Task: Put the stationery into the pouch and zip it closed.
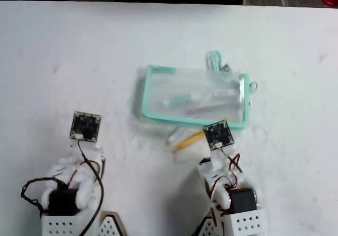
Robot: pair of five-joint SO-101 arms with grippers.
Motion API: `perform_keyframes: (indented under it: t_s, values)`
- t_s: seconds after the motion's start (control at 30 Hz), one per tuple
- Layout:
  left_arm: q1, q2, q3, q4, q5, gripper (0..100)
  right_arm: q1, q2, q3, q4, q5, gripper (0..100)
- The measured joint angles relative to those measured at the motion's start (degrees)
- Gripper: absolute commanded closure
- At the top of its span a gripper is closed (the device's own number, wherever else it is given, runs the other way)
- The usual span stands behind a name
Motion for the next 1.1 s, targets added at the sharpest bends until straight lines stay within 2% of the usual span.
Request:
perform_keyframes:
  t_s: [0.17, 0.47, 0.6, 0.8, 1.1]
  values:
    - [0.00, -0.09, -3.60, -2.90, 0.00, 98, 0.00, 0.00, 0.00, 0.00, 0.00, 98.1]
    - [-0.18, 0.26, -3.69, -21.36, 0.00, 98, 0.00, 0.00, 0.00, 0.00, 0.00, 98.1]
    - [0.70, 0.26, -3.69, -26.64, 0.00, 98, 0.00, 0.00, 0.00, 0.00, 0.00, 98.1]
    - [0.70, 0.44, 4.84, -31.65, 0.00, 98, 0.00, 0.00, 0.00, 0.00, 0.00, 98.1]
    - [0.62, 0.35, 5.89, -32.44, 0.00, 98, 0.00, 0.00, 0.00, 0.00, 0.00, 98.1]
